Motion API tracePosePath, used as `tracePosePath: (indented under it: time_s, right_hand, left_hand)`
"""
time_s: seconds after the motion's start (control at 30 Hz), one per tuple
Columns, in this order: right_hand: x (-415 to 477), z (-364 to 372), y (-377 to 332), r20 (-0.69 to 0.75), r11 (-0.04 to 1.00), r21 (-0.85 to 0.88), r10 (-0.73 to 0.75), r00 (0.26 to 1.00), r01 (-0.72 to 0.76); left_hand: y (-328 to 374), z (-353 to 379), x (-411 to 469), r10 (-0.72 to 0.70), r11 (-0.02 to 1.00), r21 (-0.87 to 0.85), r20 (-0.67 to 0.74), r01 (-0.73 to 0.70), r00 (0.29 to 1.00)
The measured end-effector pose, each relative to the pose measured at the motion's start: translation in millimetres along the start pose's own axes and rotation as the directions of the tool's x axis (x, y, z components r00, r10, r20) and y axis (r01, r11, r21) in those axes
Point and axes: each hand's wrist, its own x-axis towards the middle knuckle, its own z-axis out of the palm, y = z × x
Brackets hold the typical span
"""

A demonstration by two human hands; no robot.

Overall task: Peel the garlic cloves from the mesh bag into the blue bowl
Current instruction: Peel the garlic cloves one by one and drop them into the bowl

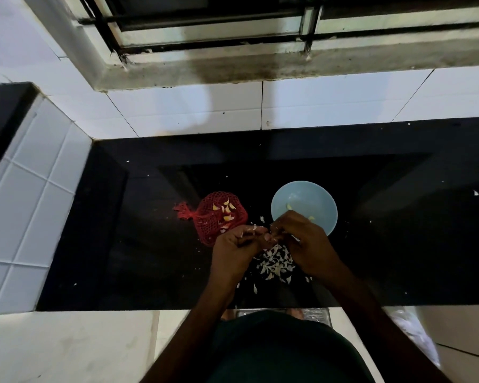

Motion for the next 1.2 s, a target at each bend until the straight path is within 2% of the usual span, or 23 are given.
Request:
tracePosePath:
  time_s: [0.1, 0.23, 0.3, 0.43, 0.63, 0.77, 0.9, 1.1, 1.2]
  right_hand:
    - [-1, 3, 4, 0.045, 0.995, -0.09, -0.033, 0.998, 0.037]
    - [-4, 9, 6, 0.109, 0.98, -0.197, 0.006, 0.994, 0.016]
    - [-6, 11, 2, 0.117, 0.973, -0.232, 0.005, 0.993, 0.022]
    - [-10, 13, -4, 0.087, 0.952, -0.303, -0.021, 0.996, 0.046]
    - [-14, 18, -5, -0.022, 0.947, -0.321, -0.023, 0.999, 0.015]
    - [-15, 19, -8, -0.121, 0.976, -0.217, 0.005, 0.993, -0.031]
    - [-12, 21, -13, -0.202, 0.997, -0.021, 0.073, 0.977, -0.079]
    - [-13, 21, -21, -0.181, 0.993, 0.08, 0.096, 0.979, -0.082]
    - [-13, 22, -20, -0.181, 0.988, 0.12, 0.118, 0.976, -0.097]
  left_hand:
    - [1, 3, -3, -0.022, 0.999, -0.027, -0.019, 0.022, 1.0]
    - [1, 9, -3, -0.09, 0.991, -0.099, -0.029, 0.087, 0.996]
    - [0, 10, -4, -0.111, 0.991, -0.071, -0.004, 0.11, 0.994]
    - [-3, 12, -7, -0.108, 0.994, 0.025, 0.021, 0.107, 0.994]
    - [-7, 16, -8, -0.062, 0.992, 0.11, 0.018, 0.06, 0.998]
    - [-2, 17, -9, 0.002, 0.99, 0.143, 0.061, -0.01, 0.998]
    - [2, 16, -8, 0.012, 0.987, 0.158, 0.107, -0.029, 0.994]
    - [2, 14, -10, 0.002, 1.0, 0.009, 0.123, -0.003, 0.992]
    - [2, 12, -10, -0.003, 1.0, -0.011, 0.115, 0.004, 0.993]
